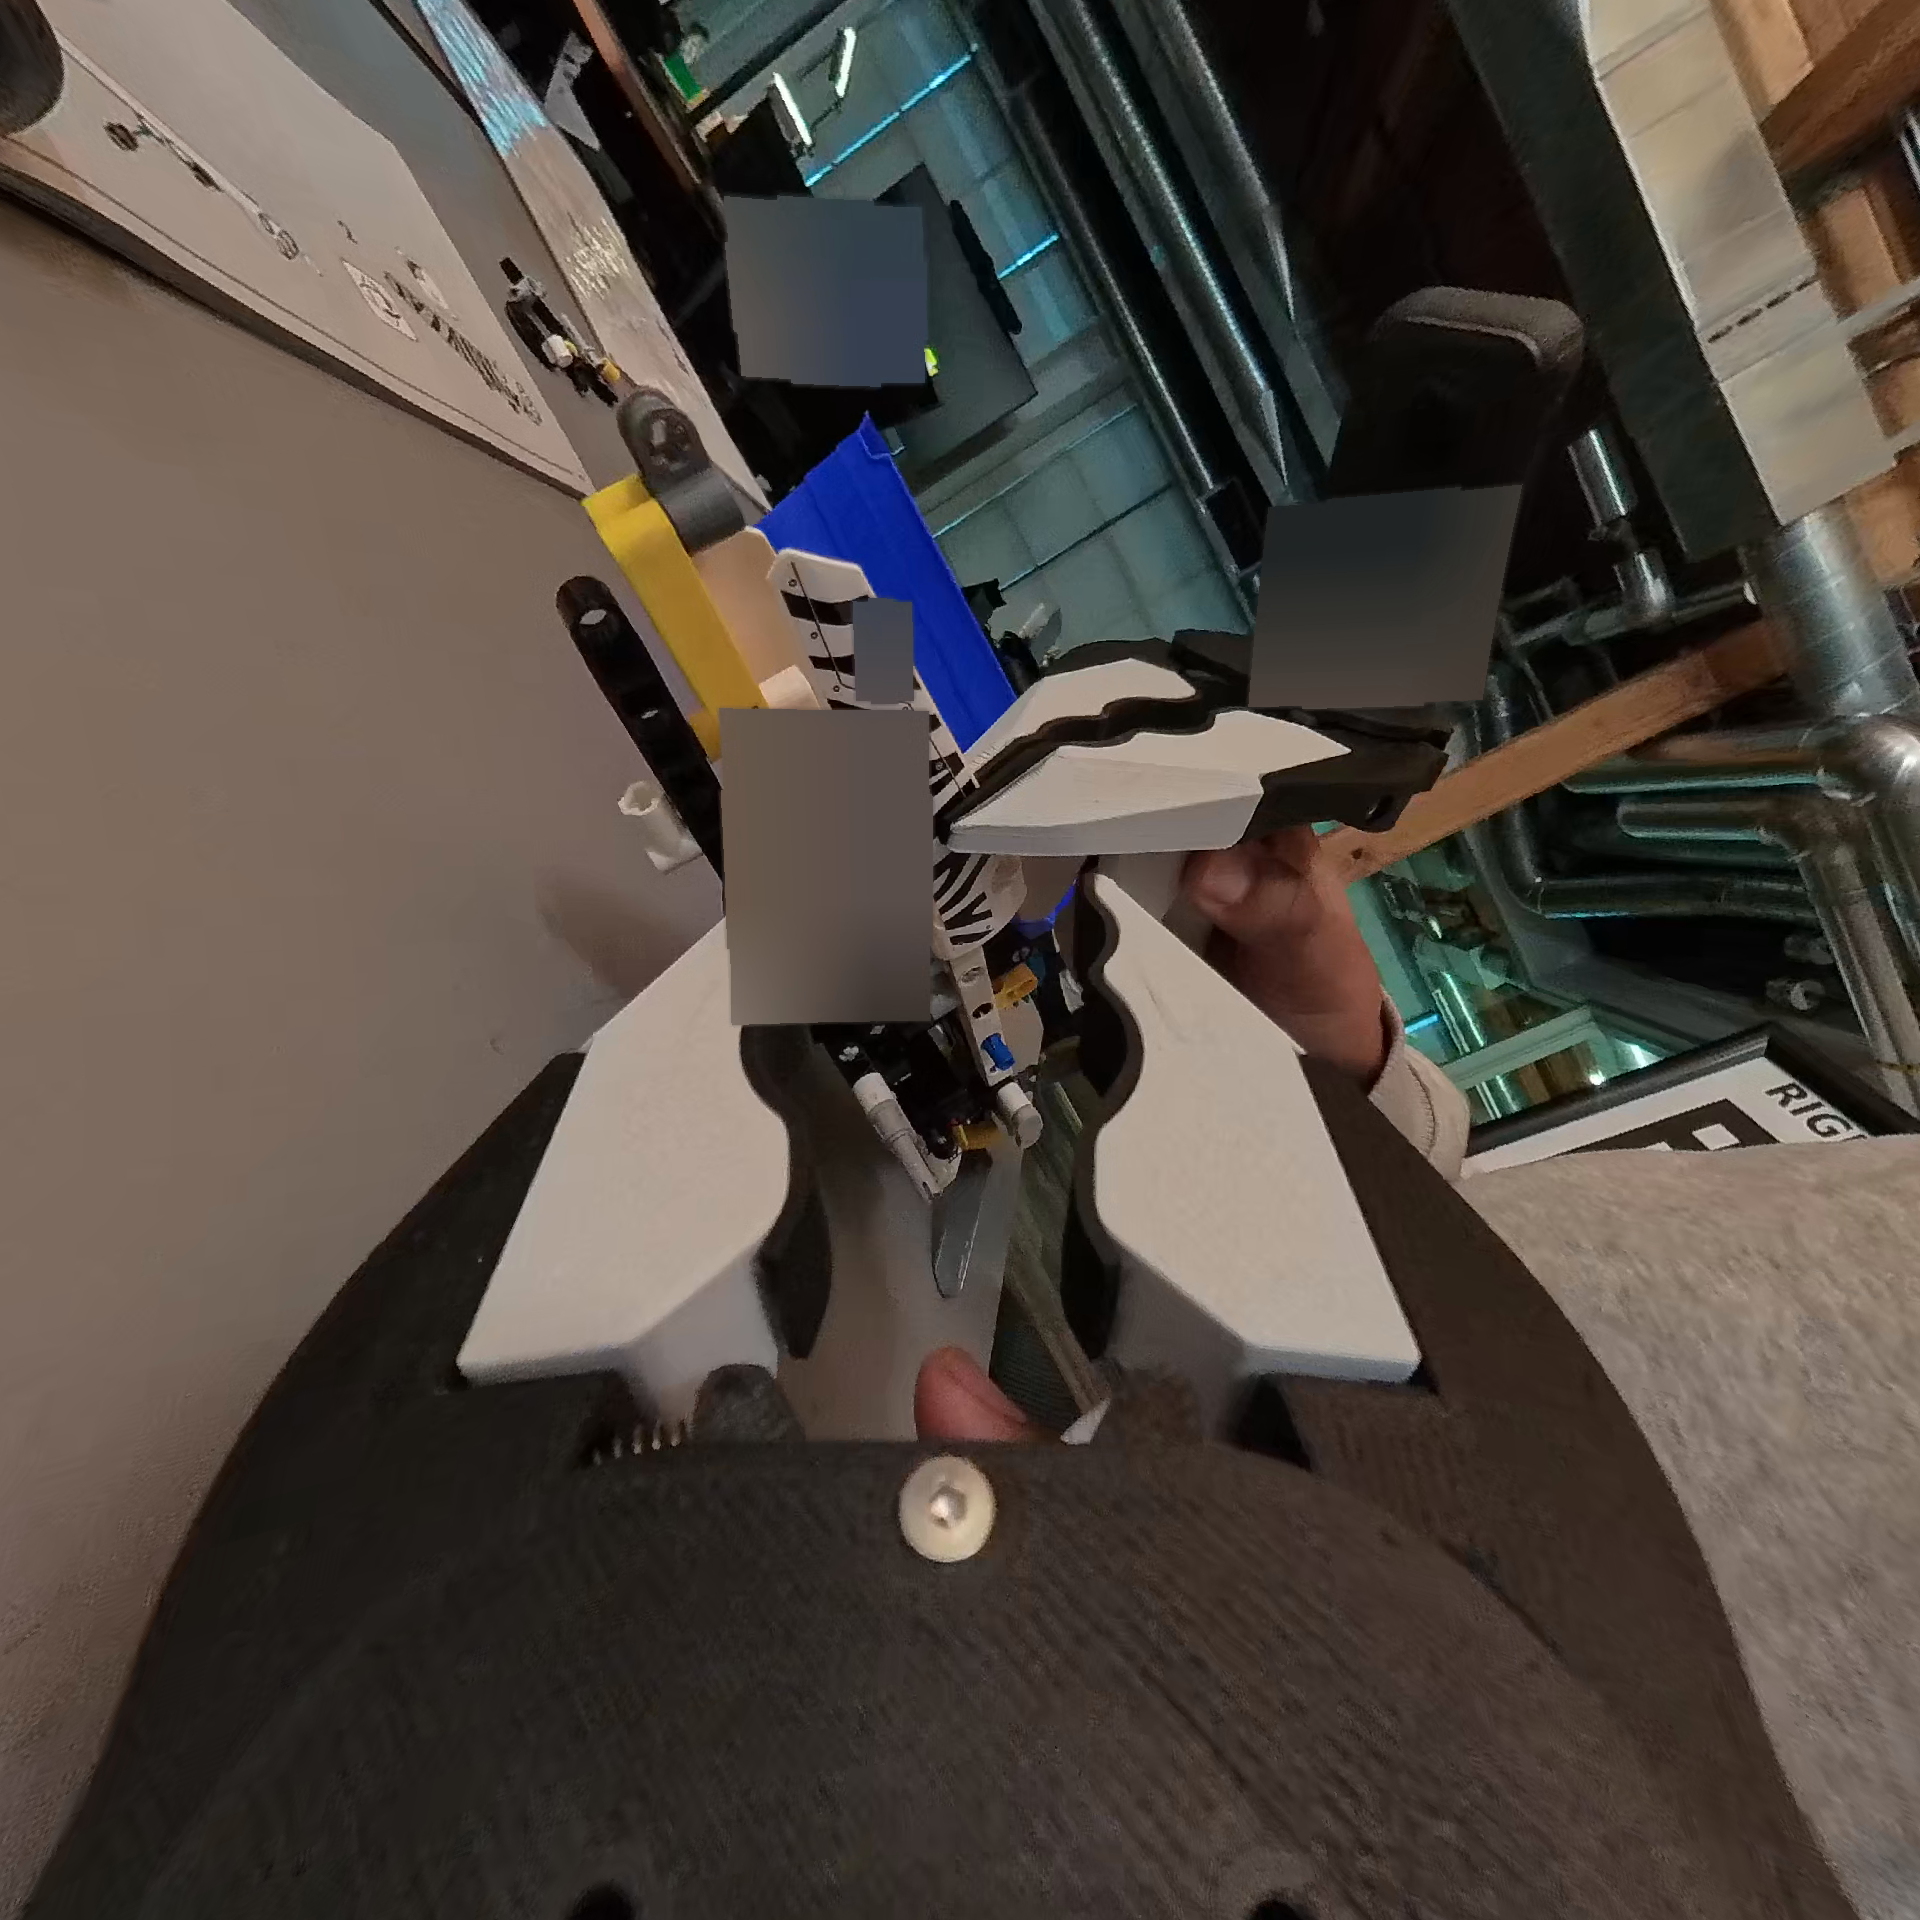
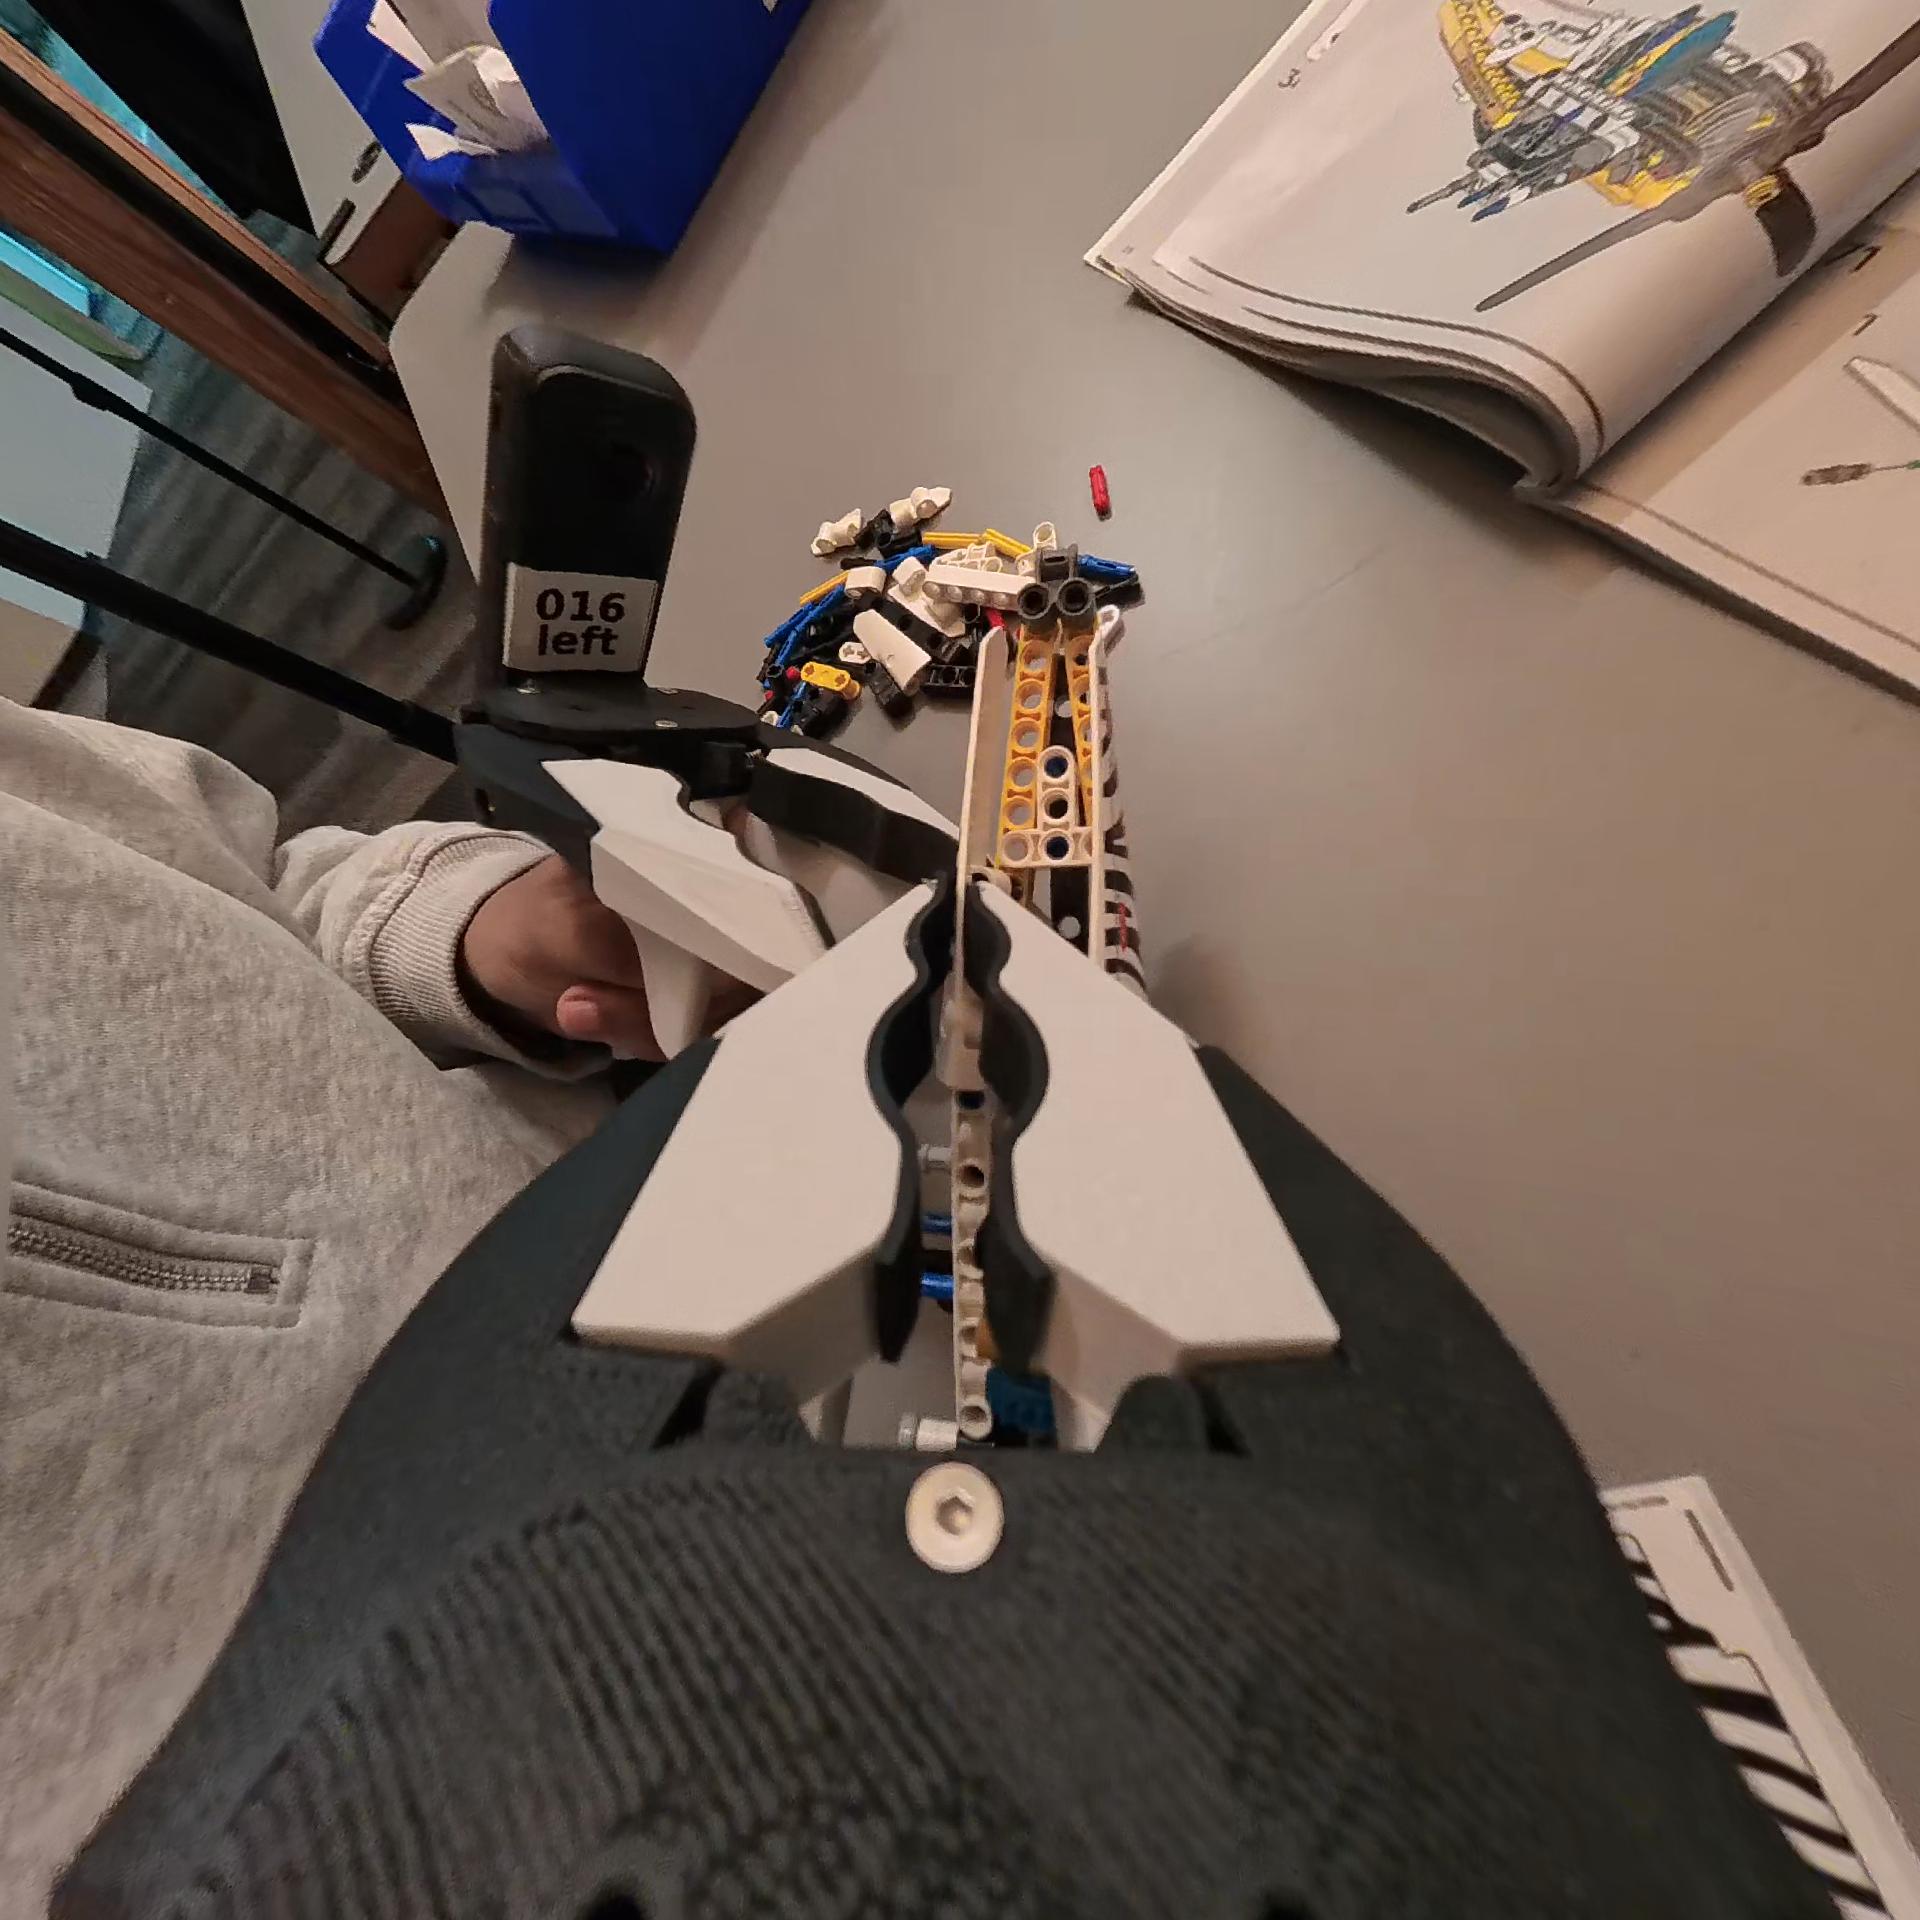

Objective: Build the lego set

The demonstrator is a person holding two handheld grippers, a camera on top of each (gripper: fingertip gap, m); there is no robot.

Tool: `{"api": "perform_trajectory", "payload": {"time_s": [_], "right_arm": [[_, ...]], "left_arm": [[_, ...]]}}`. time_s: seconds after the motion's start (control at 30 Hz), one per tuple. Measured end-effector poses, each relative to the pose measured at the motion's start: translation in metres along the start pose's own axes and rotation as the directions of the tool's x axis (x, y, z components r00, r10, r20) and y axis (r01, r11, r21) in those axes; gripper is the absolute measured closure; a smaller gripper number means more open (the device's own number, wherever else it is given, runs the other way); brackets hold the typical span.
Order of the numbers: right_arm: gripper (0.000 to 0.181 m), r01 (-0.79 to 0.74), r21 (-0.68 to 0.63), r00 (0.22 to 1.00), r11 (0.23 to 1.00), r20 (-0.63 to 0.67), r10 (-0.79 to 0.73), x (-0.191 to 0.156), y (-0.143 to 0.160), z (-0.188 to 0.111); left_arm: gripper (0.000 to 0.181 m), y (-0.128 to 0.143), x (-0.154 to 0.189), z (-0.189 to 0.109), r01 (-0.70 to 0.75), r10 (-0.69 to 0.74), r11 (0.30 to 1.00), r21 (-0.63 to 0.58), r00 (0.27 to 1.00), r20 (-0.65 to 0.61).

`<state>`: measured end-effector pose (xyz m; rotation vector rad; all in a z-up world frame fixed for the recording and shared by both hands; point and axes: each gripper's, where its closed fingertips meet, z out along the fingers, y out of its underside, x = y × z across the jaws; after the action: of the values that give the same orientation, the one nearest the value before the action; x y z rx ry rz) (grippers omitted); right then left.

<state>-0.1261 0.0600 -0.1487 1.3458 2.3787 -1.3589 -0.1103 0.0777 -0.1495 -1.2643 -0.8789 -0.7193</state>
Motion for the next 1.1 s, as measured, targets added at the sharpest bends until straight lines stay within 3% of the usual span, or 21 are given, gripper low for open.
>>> {"api": "perform_trajectory", "payload": {"time_s": [1.1], "right_arm": [[0.181,0.001,-0.022,0.996,1.0,0.085,0.001,0.0053,-0.0005,0.0073]], "left_arm": [[0.128,-0.0016,-0.0041,-0.0012,0.038,-0.038,0.999,0.005,0.999,0.018]]}}
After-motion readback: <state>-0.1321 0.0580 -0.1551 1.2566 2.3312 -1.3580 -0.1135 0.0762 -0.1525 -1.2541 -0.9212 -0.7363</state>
